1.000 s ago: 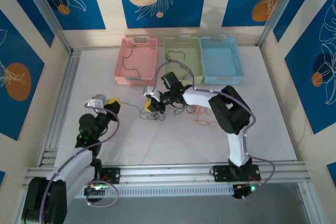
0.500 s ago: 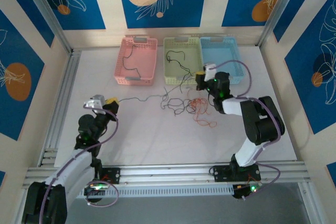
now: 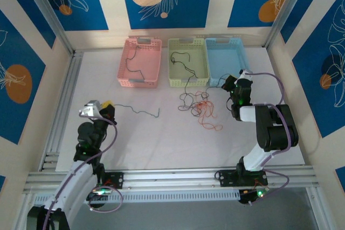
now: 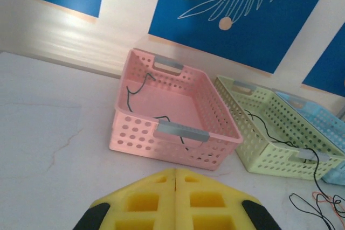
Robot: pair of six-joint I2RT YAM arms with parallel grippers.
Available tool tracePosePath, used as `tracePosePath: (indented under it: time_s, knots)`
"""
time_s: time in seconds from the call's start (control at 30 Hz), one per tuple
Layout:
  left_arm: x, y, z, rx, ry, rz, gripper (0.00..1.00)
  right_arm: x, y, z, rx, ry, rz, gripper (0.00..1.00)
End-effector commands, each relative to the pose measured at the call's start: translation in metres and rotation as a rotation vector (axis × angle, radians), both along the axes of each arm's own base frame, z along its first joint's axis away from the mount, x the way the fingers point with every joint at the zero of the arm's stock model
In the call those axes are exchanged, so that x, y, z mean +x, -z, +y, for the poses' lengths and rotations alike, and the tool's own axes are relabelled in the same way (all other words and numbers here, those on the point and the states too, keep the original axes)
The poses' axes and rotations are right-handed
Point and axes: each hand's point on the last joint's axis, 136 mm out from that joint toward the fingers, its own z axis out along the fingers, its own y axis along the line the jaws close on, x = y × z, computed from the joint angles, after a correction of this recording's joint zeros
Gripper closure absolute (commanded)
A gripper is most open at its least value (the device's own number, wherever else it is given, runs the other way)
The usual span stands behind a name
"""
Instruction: Untangle the cables
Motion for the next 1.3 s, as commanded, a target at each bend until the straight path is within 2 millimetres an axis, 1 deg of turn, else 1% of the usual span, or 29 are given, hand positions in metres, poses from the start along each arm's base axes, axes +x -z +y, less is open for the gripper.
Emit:
tracePosePath:
  time_s: [0.0, 0.1, 0.23, 0.33, 0.37, 0.43, 0.53, 0.6, 0.63, 0.7, 0.83, 0.93, 1.0, 1.07, 1.13, 1.2, 1.27]
  knots:
    - [-0.001, 0.005, 0.007, 0.004, -0.033, 0.006, 1.00, 0.000, -0.015, -0.005, 0.032, 0.035, -0.042, 1.00]
    - [-0.001, 0.004, 0.003, 0.003, -0.011, 0.002, 1.00, 0.001, -0.014, 0.000, 0.040, 0.011, -0.031, 1.00]
    - [0.001, 0.000, -0.004, -0.008, 0.027, -0.008, 1.00, 0.002, -0.014, 0.003, 0.038, -0.001, -0.027, 1.00]
    - [0.003, -0.013, -0.009, -0.020, 0.052, -0.020, 1.00, 0.003, -0.015, 0.004, 0.036, -0.008, -0.022, 1.00]
    - [0.003, -0.022, -0.009, -0.022, 0.052, -0.033, 1.00, 0.004, -0.014, 0.006, 0.036, -0.015, -0.019, 1.00]
    - [0.004, -0.044, -0.001, -0.046, 0.010, -0.081, 1.00, 0.005, -0.013, 0.010, 0.040, -0.027, -0.010, 1.00]
    - [0.008, -0.088, 0.015, -0.102, -0.084, -0.176, 1.00, 0.008, -0.015, 0.019, 0.034, -0.053, -0.014, 1.00]
    - [0.016, -0.116, 0.028, -0.120, -0.160, -0.227, 1.00, 0.009, -0.015, 0.025, 0.018, -0.068, -0.010, 1.00]
    - [0.022, -0.126, 0.031, -0.114, -0.187, -0.237, 1.00, 0.009, -0.017, 0.026, 0.011, -0.071, -0.012, 1.00]
    - [0.038, -0.148, 0.037, -0.099, -0.237, -0.270, 1.00, 0.009, -0.015, 0.028, 0.002, -0.078, -0.005, 1.00]
    - [0.075, -0.182, 0.038, -0.075, -0.284, -0.323, 1.00, 0.010, -0.017, 0.031, -0.017, -0.087, -0.009, 1.00]
    - [0.117, -0.201, 0.027, -0.009, -0.275, -0.335, 1.00, 0.011, -0.020, 0.033, -0.011, -0.097, -0.014, 1.00]
    - [0.150, -0.208, 0.018, 0.081, -0.295, -0.327, 1.00, 0.012, -0.021, 0.038, -0.015, -0.116, -0.018, 1.00]
    - [0.181, -0.207, 0.007, 0.171, -0.291, -0.315, 1.00, 0.013, -0.020, 0.040, -0.021, -0.123, -0.013, 1.00]
    - [0.206, -0.202, -0.003, 0.255, -0.294, -0.302, 1.00, 0.013, -0.020, 0.041, -0.024, -0.128, -0.016, 1.00]
    - [0.231, -0.193, -0.016, 0.342, -0.281, -0.293, 1.00, 0.014, -0.020, 0.042, -0.025, -0.131, -0.014, 1.00]
    - [0.253, -0.179, -0.028, 0.405, -0.253, -0.278, 1.00, 0.014, -0.021, 0.043, -0.028, -0.136, -0.018, 1.00]
